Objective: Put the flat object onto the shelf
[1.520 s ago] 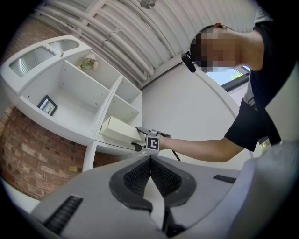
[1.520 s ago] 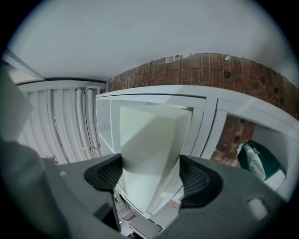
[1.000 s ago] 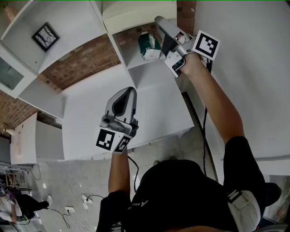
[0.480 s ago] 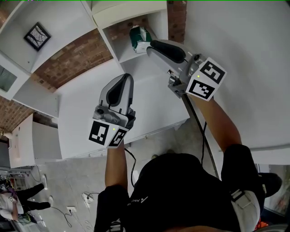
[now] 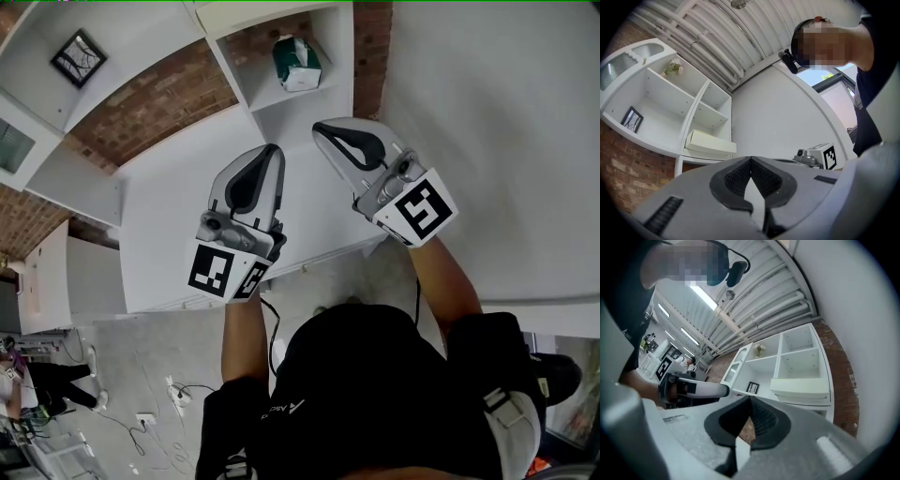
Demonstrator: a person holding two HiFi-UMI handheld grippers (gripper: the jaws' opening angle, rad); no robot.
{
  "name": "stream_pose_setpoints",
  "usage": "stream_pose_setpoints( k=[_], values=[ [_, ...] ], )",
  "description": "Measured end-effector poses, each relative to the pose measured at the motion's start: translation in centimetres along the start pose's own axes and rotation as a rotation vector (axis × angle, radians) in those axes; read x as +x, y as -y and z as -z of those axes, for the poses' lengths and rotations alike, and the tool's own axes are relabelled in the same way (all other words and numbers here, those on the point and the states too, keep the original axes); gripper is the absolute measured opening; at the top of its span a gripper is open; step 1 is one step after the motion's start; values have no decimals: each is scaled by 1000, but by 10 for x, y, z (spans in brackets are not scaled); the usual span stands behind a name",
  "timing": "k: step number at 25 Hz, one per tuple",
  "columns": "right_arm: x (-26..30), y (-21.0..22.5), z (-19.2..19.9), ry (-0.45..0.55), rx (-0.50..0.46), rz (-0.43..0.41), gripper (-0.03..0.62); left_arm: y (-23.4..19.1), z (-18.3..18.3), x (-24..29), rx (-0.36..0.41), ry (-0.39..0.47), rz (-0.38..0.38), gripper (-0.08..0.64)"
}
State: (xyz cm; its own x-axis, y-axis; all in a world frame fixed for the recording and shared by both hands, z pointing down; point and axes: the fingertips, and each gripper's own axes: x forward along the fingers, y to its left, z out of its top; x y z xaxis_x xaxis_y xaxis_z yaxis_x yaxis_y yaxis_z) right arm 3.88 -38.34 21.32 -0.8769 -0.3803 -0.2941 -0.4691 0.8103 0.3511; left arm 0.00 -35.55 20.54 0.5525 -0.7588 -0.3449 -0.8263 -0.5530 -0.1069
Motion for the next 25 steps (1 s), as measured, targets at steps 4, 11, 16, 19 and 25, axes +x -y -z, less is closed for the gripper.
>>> stream_pose_setpoints(
  k=[4, 11, 16, 19, 25],
  values=[
    [-3, -11, 8, -5, 37, 3, 0, 2, 4, -7, -5, -11, -10, -2],
    [-1, -25, 11, -12, 51, -16, 0, -2, 8, -16, -17, -28, -33, -2],
    [3, -30, 10, -19, 92, -33, -2, -5, 10, -17, -19, -33, -44, -2],
    [3, -31, 8, -16, 98, -39, -2, -5, 10, -18, -19, -33, -47, -2],
    [3, -32, 8, -9, 95, -47, -2, -6, 11, -17, -20, -33, -44, -2]
  ],
)
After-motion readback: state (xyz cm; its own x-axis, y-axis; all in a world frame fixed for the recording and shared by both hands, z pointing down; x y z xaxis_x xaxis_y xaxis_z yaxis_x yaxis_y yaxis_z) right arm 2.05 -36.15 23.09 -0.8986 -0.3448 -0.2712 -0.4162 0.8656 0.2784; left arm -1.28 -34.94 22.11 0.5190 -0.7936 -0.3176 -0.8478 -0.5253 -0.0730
